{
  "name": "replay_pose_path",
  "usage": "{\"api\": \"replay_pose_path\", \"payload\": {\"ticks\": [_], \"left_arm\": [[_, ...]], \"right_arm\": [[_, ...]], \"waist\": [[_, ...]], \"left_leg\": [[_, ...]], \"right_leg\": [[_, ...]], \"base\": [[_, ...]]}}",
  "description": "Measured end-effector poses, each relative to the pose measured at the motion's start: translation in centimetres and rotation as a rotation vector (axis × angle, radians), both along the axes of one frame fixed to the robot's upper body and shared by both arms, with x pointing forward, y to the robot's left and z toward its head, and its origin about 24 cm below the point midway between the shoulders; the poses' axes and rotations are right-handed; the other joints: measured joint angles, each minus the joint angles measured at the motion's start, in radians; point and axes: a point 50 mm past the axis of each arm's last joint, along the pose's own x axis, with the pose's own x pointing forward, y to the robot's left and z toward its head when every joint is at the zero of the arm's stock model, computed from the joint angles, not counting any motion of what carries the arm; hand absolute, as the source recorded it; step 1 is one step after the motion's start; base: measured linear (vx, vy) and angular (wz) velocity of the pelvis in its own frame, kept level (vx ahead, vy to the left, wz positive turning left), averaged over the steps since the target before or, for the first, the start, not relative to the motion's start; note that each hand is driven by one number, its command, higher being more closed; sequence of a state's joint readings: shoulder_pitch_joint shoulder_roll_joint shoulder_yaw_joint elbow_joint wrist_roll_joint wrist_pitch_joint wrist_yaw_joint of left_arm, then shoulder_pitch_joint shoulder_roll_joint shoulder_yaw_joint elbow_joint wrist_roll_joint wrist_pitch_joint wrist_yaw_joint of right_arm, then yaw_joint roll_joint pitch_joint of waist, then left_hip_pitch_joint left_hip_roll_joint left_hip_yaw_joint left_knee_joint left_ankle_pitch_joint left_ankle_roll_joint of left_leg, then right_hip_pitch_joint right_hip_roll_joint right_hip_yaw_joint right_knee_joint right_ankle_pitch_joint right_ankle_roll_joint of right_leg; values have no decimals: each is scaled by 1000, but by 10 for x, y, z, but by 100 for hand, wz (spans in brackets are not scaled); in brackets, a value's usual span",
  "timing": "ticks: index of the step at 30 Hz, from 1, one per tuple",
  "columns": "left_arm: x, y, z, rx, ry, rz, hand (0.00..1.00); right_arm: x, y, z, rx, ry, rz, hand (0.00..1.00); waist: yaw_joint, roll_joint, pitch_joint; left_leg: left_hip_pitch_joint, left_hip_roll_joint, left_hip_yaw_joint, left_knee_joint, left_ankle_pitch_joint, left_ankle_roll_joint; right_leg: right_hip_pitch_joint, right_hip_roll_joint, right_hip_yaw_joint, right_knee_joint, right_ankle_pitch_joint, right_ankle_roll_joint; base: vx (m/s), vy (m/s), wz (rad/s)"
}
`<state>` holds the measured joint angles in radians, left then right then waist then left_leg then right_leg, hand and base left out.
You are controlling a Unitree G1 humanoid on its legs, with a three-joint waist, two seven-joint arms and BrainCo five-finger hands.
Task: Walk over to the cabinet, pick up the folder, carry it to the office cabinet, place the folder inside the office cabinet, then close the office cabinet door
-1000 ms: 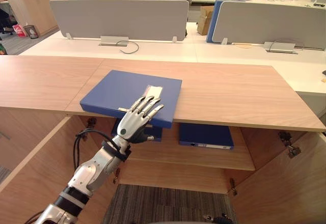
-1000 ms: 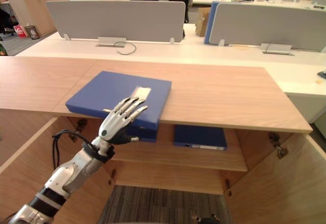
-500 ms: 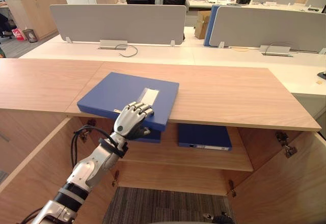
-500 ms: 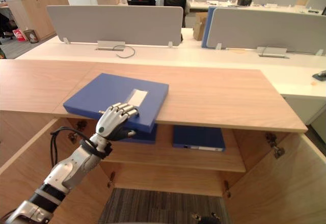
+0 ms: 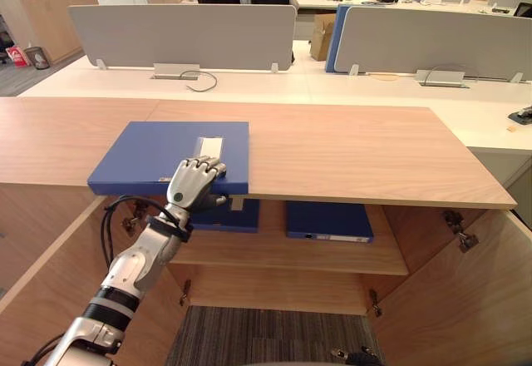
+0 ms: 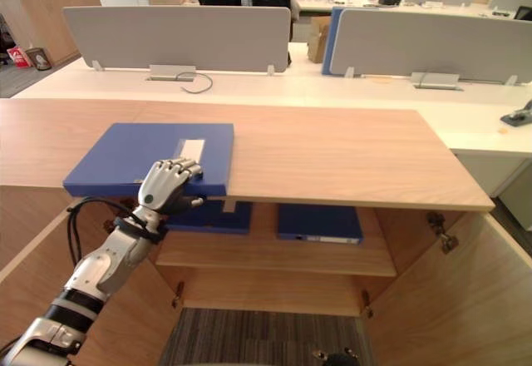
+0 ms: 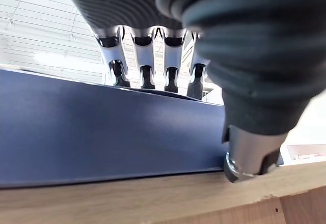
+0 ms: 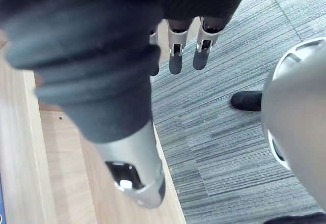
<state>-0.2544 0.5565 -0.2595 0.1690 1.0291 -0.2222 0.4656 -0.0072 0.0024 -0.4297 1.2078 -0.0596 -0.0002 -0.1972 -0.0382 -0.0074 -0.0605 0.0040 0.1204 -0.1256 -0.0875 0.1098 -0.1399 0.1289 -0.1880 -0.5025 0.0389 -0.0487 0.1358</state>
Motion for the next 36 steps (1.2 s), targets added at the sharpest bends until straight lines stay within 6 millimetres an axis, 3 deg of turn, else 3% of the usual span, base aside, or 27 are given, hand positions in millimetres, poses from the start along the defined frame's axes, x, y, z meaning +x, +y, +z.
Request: {"api": "replay_pose_path", "payload": {"ticks": [7, 16, 23, 27, 36], "left_arm": [[1, 2, -1, -9, 2, 13, 100], [-18, -25, 7, -161, -32, -72, 100], [-39, -48, 24, -274, -70, -208, 100], [-48, -55, 45, -302, -162, -268, 100], [-55, -42, 71, -315, -319, -247, 100]], "right_arm": [[0, 1, 0, 10, -4, 4, 0], [0, 1, 0, 11, -5, 5, 0], [-3, 2, -1, 17, 8, 3, 0], [-6, 2, -2, 20, 20, 1, 0], [-17, 1, -4, 24, 51, -6, 0]], "waist": [[-1, -1, 4], [1, 1, 27], [16, -1, 32], [30, -1, 31], [41, 2, -4]], "left_leg": [[4, 0, 0, 0, -1, 0], [14, -1, 3, -2, -12, 1], [-6, -2, 6, 2, -12, 1], [-2, -1, 7, 2, -12, 1], [-5, -1, 3, 2, -8, 2]], "right_leg": [[5, 0, 0, -2, 1, 0], [21, 3, 0, -19, 0, 0], [5, 2, 9, -11, 0, 1], [-1, -3, 12, 8, -7, 4], [-26, -12, 16, 52, -27, 6]], "base": [[0, 0, 0], [4, 0, 0], [27, 5, 0], [-1, 0, -1], [-41, 7, 1]]}}
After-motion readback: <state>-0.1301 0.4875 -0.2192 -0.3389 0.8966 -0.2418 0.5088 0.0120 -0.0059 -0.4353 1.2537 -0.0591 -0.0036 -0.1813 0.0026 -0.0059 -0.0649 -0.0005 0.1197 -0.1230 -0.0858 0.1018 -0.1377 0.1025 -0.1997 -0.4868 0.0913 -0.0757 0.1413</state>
